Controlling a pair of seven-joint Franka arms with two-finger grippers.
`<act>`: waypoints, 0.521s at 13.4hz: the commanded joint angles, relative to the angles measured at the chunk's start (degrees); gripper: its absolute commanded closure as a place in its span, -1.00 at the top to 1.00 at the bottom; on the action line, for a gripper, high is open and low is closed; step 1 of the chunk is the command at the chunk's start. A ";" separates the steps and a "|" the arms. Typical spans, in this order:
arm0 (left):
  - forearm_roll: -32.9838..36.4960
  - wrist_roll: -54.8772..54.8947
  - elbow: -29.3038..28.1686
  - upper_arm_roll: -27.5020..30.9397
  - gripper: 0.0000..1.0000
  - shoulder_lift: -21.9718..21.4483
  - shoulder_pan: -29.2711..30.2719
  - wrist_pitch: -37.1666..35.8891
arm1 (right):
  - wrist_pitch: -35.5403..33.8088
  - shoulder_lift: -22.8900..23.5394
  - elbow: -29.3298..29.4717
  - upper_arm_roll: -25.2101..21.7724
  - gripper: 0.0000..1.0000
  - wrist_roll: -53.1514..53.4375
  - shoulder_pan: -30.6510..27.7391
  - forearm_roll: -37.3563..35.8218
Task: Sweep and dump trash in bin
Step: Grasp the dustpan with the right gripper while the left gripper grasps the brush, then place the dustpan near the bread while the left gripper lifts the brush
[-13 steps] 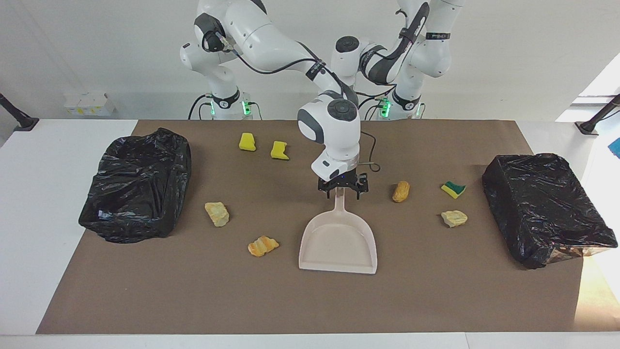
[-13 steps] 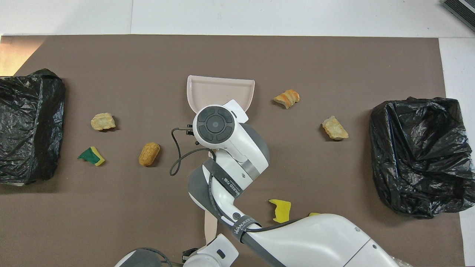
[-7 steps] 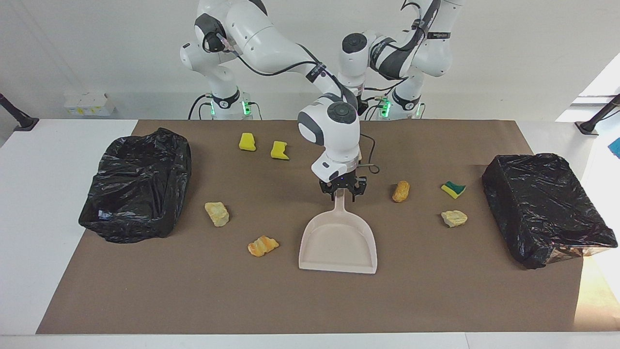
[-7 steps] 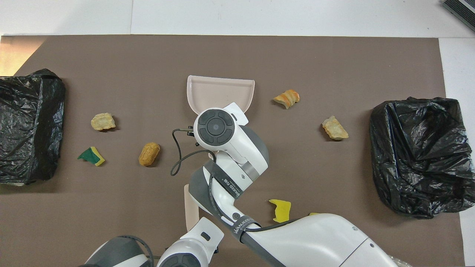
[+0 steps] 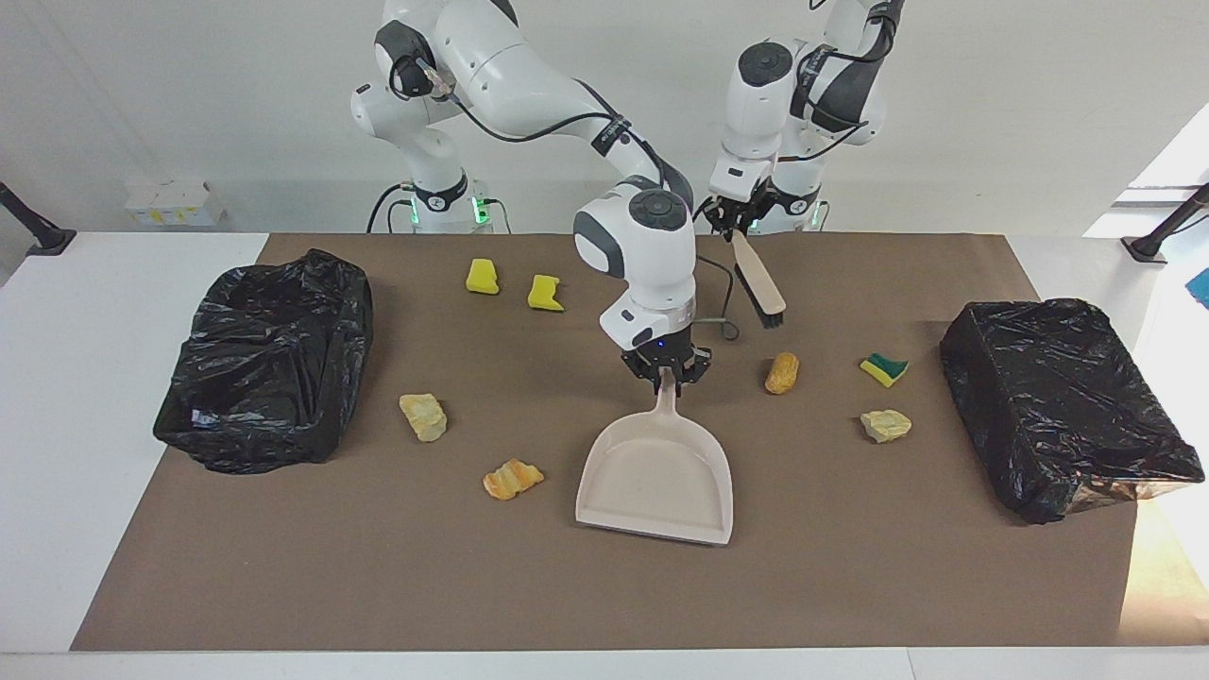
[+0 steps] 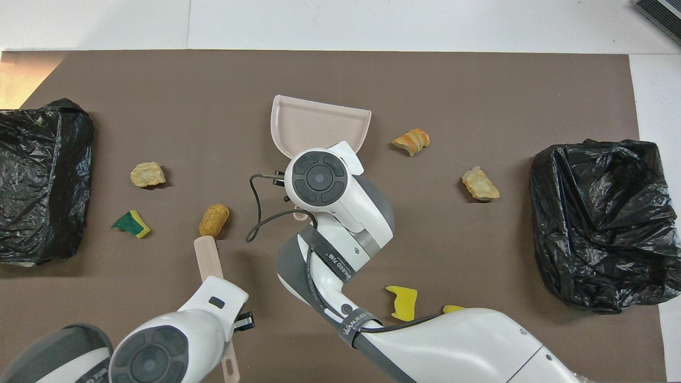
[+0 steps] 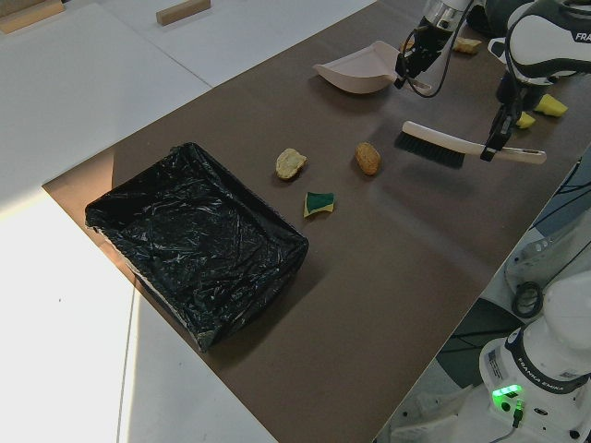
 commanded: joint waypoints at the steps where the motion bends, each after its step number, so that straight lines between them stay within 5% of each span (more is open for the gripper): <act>1: 2.32 7.14 2.19 -0.52 -1.00 2.28 8.80 -0.78 | 0.70 -3.08 -2.61 0.49 -1.00 0.57 -0.78 -1.18; 7: 10.57 15.18 3.86 -0.52 -1.00 9.74 25.25 7.02 | -3.76 -8.78 -4.36 0.67 -1.00 -15.83 -4.21 -0.30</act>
